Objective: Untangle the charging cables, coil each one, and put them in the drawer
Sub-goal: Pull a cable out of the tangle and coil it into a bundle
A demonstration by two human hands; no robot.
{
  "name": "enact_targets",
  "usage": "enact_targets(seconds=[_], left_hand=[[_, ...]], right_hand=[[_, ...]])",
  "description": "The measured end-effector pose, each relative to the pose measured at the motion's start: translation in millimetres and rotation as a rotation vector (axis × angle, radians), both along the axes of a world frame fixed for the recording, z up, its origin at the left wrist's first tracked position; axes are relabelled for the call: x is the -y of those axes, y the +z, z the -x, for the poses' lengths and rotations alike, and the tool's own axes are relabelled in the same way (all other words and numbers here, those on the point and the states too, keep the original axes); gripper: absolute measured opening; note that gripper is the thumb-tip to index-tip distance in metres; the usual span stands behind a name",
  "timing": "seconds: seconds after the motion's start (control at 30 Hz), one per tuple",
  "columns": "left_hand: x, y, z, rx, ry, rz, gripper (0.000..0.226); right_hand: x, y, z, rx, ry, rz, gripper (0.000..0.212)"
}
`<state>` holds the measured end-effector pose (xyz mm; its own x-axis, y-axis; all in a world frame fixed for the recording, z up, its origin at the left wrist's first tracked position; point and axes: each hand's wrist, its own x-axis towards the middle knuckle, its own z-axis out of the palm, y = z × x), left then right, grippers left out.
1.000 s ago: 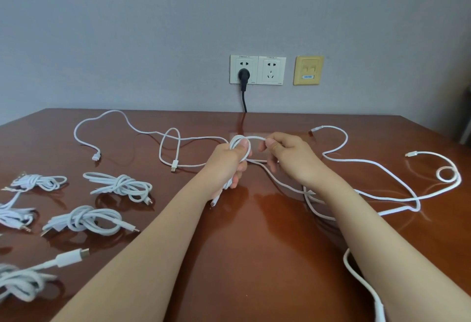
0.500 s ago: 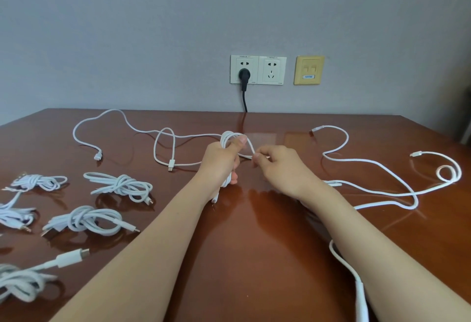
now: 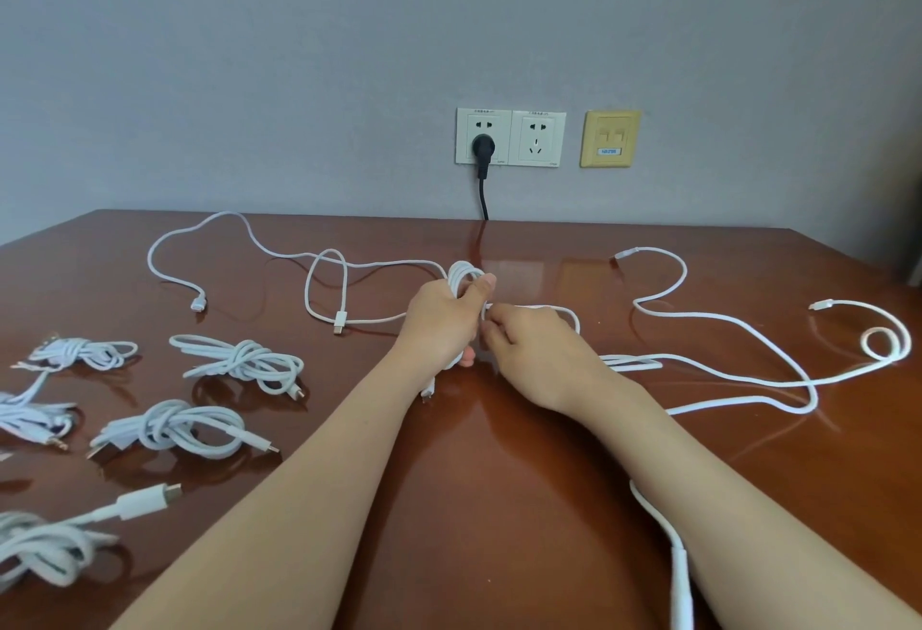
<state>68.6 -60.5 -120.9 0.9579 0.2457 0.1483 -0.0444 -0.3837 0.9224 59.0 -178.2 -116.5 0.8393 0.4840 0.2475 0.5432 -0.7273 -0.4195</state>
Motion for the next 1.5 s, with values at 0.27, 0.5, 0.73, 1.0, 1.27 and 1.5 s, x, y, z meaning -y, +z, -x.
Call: enact_targets(seconds=[0.27,0.5,0.73,1.0,1.27,1.5], left_hand=[[-6,-4,-2,-0.004,0.052,0.047,0.040],[-8,6,0,-0.019,0.028,0.622,0.025],[-18,8,-3,0.032,0.043,1.026,0.032],[-24,10,-2,0.015,0.072,0.951,0.033],[-20,9,-2,-0.010,0.085,0.654,0.029],[-2,11,5,-0.113,0.012,0.062,0.045]], right_hand=[[3,2,1,0.014,-0.009,0.057,0.024],[0,4,3,0.025,-0.019,0.035,0.028],[0,5,4,0.007,-0.028,0.142,0.023],[18,18,-2,-0.021,-0.119,0.141,0.033],[27,29,2,-0.193,0.027,-0.249,0.022],[22,33,7,-0.252,0.146,-0.423,0.026]])
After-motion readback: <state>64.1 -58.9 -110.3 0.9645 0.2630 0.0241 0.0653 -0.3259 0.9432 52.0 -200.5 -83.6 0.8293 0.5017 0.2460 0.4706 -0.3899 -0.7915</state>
